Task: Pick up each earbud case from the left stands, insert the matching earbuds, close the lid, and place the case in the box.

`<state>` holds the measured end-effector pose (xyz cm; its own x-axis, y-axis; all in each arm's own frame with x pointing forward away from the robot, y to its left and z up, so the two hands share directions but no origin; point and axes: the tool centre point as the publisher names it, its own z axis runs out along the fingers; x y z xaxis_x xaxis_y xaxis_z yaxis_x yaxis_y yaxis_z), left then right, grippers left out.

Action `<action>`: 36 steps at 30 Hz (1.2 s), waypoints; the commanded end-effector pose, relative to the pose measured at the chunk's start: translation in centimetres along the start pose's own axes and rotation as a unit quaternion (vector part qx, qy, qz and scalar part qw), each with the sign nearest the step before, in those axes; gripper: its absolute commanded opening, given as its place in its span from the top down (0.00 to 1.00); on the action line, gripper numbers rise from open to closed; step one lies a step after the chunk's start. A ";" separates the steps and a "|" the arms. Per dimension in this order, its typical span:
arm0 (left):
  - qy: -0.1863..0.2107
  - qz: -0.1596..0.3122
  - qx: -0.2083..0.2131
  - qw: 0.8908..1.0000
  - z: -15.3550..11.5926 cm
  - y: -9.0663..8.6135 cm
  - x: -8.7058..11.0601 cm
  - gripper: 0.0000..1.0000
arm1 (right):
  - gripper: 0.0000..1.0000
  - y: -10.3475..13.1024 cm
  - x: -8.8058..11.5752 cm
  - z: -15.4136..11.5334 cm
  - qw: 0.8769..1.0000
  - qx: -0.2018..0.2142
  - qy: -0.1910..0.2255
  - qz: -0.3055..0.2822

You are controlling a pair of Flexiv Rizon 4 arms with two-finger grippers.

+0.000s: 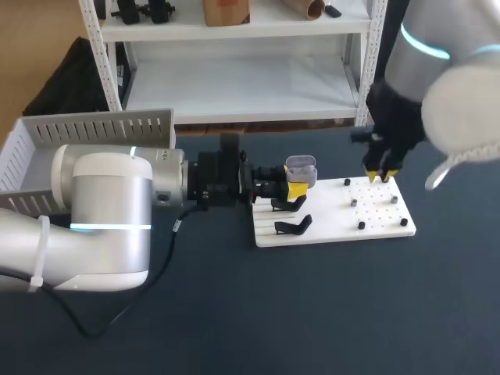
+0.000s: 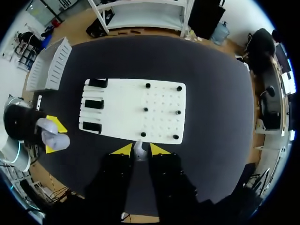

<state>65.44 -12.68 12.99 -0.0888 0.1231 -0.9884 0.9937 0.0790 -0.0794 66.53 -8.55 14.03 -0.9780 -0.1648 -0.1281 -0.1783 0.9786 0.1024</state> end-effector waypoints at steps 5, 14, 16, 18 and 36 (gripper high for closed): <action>-0.001 0.000 -0.001 1.000 0.0 0.0 0.1 1.00 | 1.00 2.2 1.6 -5.3 0.999 0.001 0.011 -0.049; -0.001 0.000 -0.001 1.000 0.0 0.0 0.1 1.00 | 1.00 4.5 2.3 -8.6 0.996 -0.007 -0.004 -0.088; -0.001 0.000 -0.001 1.000 0.0 0.0 0.1 1.00 | 1.00 4.5 2.3 -8.6 0.996 -0.007 -0.004 -0.088; -0.001 0.000 -0.001 1.000 0.0 0.0 0.1 1.00 | 1.00 4.5 2.3 -8.6 0.996 -0.007 -0.004 -0.088; -0.001 0.000 -0.001 1.000 0.0 0.0 0.1 1.00 | 1.00 6.8 3.1 -9.2 0.992 -0.002 0.000 -0.128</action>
<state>65.44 -12.68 12.99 -0.0888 0.1232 -0.9884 0.9937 0.0790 -0.0794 62.04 -4.56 22.87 -0.9036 -0.4001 -0.1531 -0.4159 0.9049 0.0899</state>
